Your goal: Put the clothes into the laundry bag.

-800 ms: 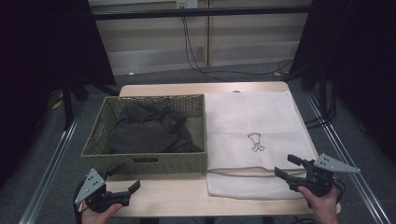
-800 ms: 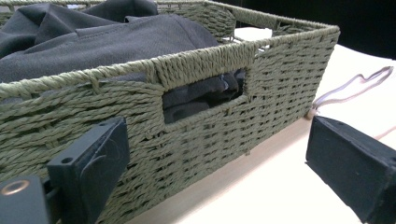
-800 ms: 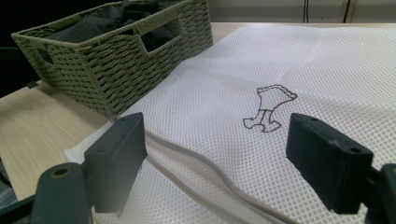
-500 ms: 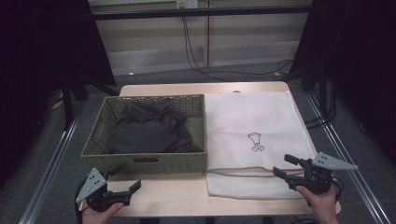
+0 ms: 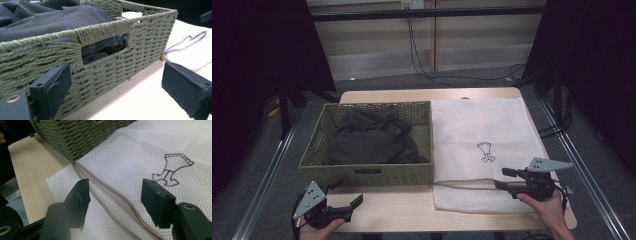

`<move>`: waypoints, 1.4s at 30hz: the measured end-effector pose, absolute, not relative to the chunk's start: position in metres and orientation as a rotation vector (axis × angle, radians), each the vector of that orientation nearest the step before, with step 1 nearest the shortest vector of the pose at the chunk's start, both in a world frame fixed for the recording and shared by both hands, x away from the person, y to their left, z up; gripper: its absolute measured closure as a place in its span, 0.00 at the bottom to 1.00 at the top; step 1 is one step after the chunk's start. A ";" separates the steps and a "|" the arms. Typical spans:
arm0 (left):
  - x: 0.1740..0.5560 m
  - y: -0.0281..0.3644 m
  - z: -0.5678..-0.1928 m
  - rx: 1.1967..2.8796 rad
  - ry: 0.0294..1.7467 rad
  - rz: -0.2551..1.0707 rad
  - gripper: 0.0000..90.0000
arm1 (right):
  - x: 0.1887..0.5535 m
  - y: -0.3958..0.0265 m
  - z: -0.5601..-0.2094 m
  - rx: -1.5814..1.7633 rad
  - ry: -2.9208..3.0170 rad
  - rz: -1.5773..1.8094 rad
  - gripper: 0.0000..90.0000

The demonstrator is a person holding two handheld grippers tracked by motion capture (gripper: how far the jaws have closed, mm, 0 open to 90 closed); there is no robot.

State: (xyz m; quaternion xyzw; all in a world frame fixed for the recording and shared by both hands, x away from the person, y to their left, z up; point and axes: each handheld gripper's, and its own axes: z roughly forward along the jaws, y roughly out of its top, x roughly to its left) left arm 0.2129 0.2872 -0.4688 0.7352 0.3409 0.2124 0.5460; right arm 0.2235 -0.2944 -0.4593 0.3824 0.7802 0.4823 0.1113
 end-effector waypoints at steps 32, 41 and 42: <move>0.213 0.288 -0.469 1.747 0.816 0.496 0.10 | 0.284 -0.241 -0.486 0.859 2.683 0.954 0.59; 0.214 0.288 -0.469 1.756 0.812 0.502 0.10 | 0.283 -0.241 -0.491 0.818 2.715 0.924 0.50; 0.214 0.288 -0.469 1.755 0.812 0.498 0.10 | 0.283 -0.241 -0.491 0.817 2.714 0.921 0.50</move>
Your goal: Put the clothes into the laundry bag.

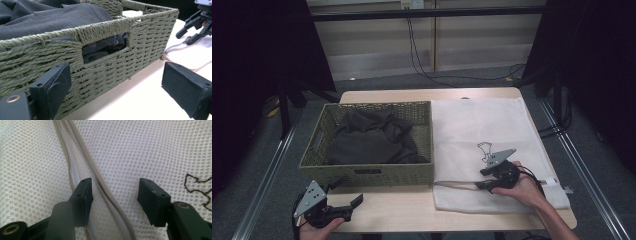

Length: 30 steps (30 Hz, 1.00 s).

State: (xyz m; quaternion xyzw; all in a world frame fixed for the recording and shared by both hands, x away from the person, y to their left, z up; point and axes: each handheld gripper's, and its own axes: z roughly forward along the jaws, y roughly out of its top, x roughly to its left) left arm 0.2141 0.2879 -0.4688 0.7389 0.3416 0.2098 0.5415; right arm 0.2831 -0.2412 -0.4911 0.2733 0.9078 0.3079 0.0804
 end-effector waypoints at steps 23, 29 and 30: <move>0.214 0.289 -0.469 1.756 0.825 0.496 0.10 | 0.295 -0.258 -0.490 0.987 2.637 1.110 0.97; 0.215 0.290 -0.469 1.751 0.836 0.502 0.10 | 0.295 -0.267 -0.480 1.034 2.546 1.215 0.97; 0.215 0.290 -0.469 1.752 0.834 0.497 0.10 | 0.294 -0.268 -0.478 1.034 2.538 1.236 0.97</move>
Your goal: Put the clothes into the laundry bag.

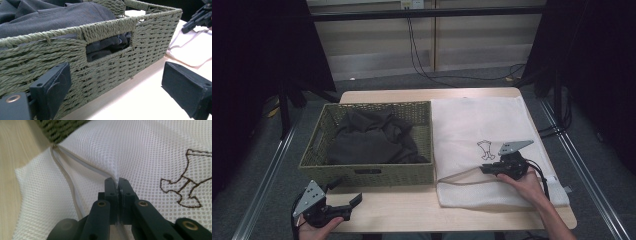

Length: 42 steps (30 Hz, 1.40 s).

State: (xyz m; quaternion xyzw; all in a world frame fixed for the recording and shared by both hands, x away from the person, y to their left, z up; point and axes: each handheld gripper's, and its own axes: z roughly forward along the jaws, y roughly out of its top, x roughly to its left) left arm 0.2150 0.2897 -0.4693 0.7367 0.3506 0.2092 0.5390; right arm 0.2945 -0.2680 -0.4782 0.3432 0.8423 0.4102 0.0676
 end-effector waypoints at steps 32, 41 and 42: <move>0.213 0.291 -0.469 1.747 0.838 0.512 0.09 | 0.308 -0.276 -0.427 1.001 2.298 1.493 0.97; 0.213 0.292 -0.463 1.750 0.822 0.492 0.12 | 0.309 -0.283 -0.417 0.995 2.236 1.570 0.97; 0.212 0.292 -0.459 1.759 0.827 0.499 0.12 | 0.309 -0.283 -0.418 0.997 2.228 1.584 0.97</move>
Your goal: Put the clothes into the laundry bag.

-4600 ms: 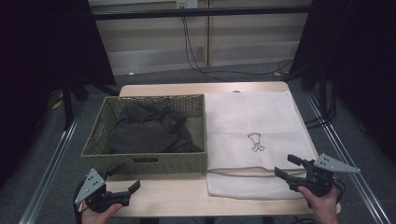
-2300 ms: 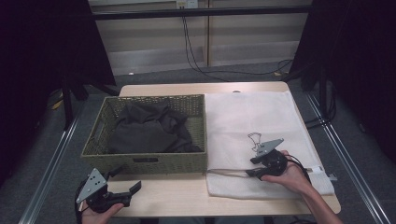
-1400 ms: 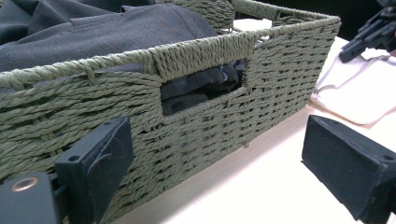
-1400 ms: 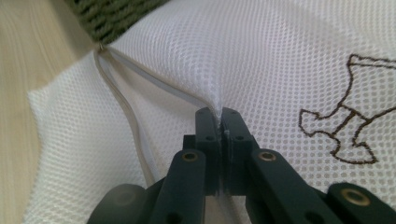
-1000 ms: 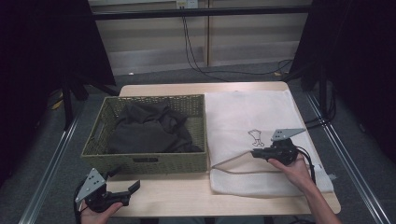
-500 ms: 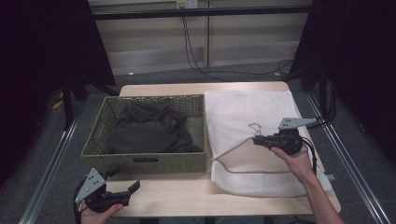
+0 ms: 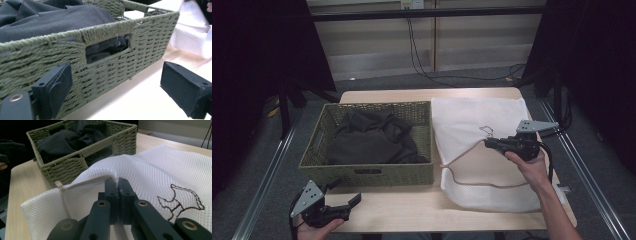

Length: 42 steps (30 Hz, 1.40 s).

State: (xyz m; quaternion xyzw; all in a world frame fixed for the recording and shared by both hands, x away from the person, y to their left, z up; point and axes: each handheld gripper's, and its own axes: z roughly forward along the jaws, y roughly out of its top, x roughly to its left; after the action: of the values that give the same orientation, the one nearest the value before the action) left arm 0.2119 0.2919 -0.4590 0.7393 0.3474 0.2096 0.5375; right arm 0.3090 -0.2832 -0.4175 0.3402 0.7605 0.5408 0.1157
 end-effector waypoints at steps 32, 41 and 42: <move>0.332 0.311 -0.377 1.989 0.702 0.418 0.10 | 0.311 -0.279 -0.412 0.952 2.205 1.628 0.98; 0.368 0.293 -0.375 2.104 0.630 0.374 0.07 | 0.312 -0.279 -0.413 0.955 2.208 1.622 0.98; 0.374 0.289 -0.376 2.129 0.623 0.352 0.07 | 0.312 -0.279 -0.413 0.957 2.210 1.623 0.98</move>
State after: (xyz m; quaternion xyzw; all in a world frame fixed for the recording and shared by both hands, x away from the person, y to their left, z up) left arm 0.3735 0.2889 -0.3761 0.8544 0.2502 0.1414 0.4329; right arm 0.3121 -0.2789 -0.4130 0.3273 0.7556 0.5548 0.1186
